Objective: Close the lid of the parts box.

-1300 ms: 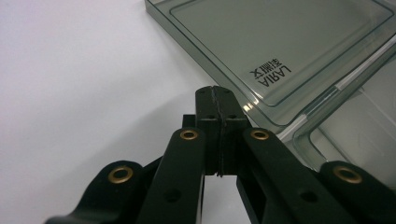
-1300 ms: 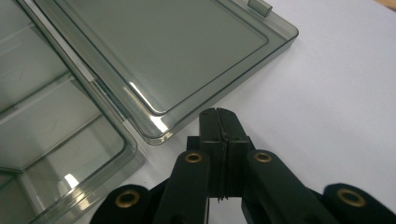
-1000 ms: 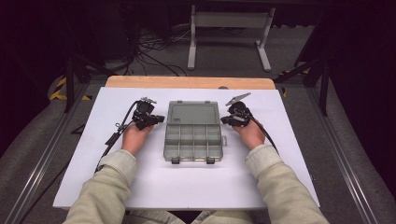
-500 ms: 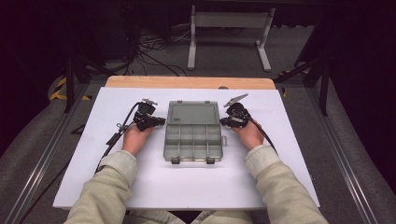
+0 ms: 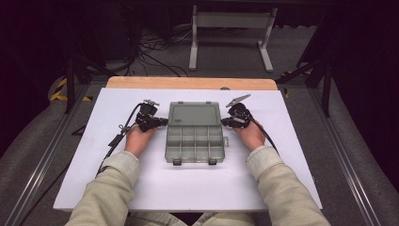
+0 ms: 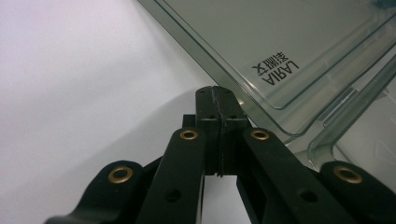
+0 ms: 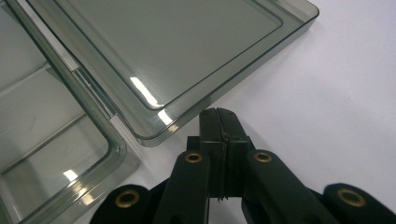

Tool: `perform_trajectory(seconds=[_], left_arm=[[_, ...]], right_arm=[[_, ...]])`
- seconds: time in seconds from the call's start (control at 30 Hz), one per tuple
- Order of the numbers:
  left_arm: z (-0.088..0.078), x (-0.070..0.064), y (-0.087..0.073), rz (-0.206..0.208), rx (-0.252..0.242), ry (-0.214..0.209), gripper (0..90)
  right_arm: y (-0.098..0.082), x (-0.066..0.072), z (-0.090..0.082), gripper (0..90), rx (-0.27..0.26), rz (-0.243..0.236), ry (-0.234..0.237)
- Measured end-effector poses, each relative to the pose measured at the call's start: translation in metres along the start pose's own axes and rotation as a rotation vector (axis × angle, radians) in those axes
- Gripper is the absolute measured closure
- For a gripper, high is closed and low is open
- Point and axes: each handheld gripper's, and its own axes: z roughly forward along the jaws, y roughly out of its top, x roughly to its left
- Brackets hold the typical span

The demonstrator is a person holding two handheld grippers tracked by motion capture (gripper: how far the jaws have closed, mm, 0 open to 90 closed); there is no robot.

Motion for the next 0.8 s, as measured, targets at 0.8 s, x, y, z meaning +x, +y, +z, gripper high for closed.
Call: perform_trajectory(seconds=[0.8], left_arm=[[0.0023,0.0033,0.0063,-0.019,0.018,-0.005,90.0]], right_arm=[[0.0042,-0.0033,0.0016,90.0,0.019,-0.006,0.008]])
